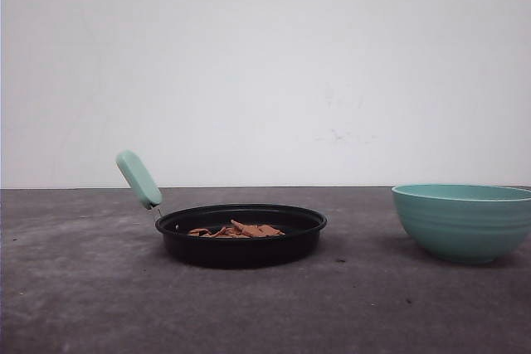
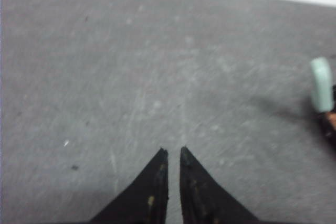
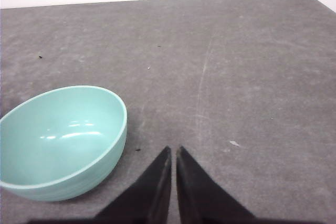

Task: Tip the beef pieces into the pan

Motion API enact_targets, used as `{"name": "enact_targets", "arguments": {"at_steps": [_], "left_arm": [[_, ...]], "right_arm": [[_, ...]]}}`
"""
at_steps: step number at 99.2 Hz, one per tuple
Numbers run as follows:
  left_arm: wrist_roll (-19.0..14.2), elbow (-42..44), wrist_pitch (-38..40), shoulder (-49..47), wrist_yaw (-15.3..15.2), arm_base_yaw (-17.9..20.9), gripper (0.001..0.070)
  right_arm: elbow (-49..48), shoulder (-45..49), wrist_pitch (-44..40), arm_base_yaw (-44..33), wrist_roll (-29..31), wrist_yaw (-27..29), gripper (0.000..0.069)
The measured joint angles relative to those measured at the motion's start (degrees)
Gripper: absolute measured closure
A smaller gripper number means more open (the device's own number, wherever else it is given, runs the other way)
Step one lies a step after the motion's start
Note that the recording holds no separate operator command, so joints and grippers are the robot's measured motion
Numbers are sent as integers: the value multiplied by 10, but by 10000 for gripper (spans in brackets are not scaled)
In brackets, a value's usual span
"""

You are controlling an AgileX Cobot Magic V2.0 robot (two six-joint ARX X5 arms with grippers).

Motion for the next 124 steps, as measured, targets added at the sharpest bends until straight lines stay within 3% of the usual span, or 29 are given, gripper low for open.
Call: {"name": "enact_targets", "arguments": {"at_steps": [29,56,124], "left_arm": [[2,-22,13,0,1,7,695],[25,-22,14,0,6,7,695],[27,-22,14,0,6,7,695]], "right_arm": [[0,0,3,0,0,0,676],[0,0,3,0,0,0,676],[0,0,3,0,0,0,676]]}}
